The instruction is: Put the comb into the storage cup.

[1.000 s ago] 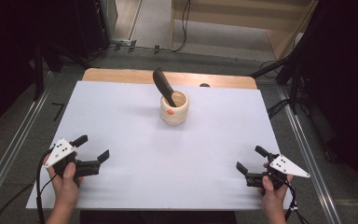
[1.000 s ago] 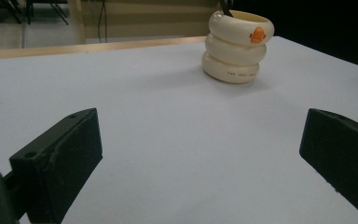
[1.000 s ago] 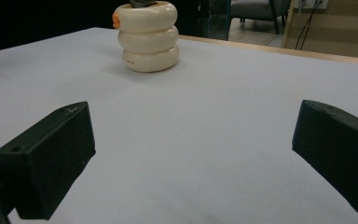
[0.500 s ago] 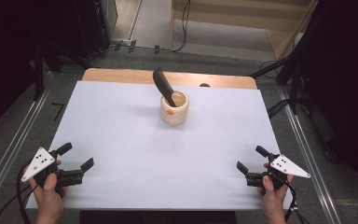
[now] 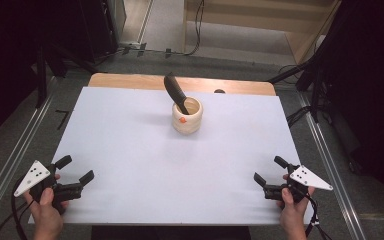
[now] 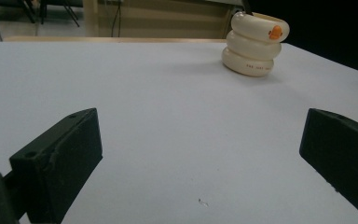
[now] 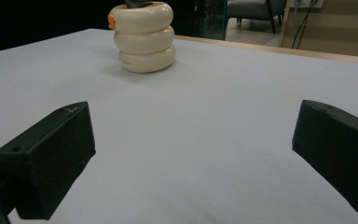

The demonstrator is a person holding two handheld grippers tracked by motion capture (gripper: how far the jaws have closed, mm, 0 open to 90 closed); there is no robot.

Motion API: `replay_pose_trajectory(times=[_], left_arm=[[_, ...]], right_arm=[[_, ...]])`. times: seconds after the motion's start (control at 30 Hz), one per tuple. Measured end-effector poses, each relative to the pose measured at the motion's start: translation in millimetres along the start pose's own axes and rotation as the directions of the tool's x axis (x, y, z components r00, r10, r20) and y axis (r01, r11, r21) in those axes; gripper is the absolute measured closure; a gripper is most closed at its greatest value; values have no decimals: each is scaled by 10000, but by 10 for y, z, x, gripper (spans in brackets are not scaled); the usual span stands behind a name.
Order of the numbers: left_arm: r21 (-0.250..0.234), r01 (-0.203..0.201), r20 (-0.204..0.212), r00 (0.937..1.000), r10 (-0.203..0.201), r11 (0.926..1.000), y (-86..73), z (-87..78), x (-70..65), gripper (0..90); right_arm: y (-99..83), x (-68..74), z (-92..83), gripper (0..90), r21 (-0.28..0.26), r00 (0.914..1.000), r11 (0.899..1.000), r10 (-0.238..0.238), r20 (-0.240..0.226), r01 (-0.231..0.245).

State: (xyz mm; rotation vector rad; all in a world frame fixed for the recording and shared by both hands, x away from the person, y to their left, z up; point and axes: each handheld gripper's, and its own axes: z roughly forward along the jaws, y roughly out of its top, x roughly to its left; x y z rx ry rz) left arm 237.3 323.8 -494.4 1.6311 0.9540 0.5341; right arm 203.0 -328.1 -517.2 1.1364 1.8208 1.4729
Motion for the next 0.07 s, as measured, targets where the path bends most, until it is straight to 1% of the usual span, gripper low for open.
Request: replay_pose_trajectory(times=[0.07], left_arm=[[14, 8, 23, 10000, -8, 10000, -2, 5, -5, 0]], right_arm=[[3, 5, 7, 0, 47, 10000, 10000, 9, 18, -9]])
